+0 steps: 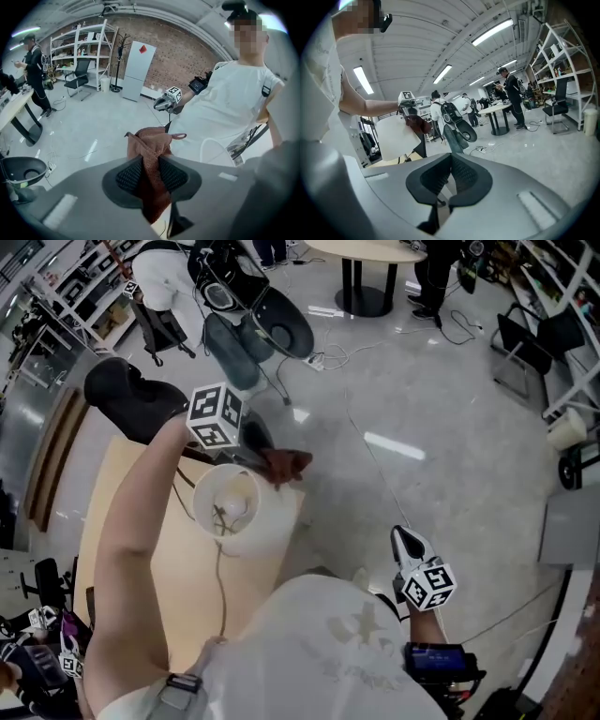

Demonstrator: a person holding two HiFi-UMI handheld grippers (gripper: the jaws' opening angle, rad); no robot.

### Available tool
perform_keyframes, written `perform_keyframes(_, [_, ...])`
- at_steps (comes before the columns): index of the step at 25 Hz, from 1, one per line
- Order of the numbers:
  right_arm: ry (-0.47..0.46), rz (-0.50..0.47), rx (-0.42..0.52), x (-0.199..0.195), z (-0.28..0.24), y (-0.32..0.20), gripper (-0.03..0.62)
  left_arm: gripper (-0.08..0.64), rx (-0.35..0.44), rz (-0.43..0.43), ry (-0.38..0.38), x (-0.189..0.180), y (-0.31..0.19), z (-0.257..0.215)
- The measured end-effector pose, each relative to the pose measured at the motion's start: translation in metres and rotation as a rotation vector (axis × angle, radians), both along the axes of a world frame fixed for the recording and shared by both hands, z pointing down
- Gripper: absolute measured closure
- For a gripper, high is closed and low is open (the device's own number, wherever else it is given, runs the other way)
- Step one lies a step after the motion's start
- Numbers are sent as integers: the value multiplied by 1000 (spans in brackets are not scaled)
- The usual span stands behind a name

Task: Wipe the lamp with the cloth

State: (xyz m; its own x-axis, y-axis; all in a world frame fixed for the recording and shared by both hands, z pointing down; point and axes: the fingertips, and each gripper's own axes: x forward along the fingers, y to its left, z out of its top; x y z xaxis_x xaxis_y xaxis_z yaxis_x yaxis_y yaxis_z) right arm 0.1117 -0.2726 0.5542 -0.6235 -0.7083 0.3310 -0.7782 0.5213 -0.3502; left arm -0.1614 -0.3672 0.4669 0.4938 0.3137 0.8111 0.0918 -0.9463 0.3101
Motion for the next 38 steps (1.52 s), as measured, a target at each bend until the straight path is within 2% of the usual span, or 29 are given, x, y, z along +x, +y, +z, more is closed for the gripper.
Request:
perform_keyframes(4, [2,18,-33,-12,2,12,578,457,-10,-23,-1,-14,-7,24])
perform_keyframes(7, [8,17,-53,-15,5,19,578,456,22,-44,-14,-20,-12,52])
perform_keyframes(9, [12,11,-48,-24,12,25,578,456,54,-78,5,-31,-10,67])
perform_keyframes(12, [19,-16,-24,-50,14,36,578,456,98,-147,96,-59,2,51])
perform_keyframes(16, [27,-57,-16,-52,-6,13,578,456,134,-216,267,-59,-14,-28])
perform_keyframes(20, [13,-111,-5,-64,-7,-3,578,453,96,-229,408,-59,1,-81])
perform_keyframes(23, [7,-143,0,-80,-10,-12,578,453,67,-223,439,-64,8,-91])
perform_keyframes(28, [20,-149,-39,-76,-10,-3,578,453,-11,-265,418,-67,12,-68])
perform_keyframes(33, [26,-137,-54,-76,-4,-5,578,453,-34,-326,415,-76,-4,-39])
perform_keyframes(38, [28,-146,-92,-84,9,14,578,453,-129,-433,462,-85,7,1])
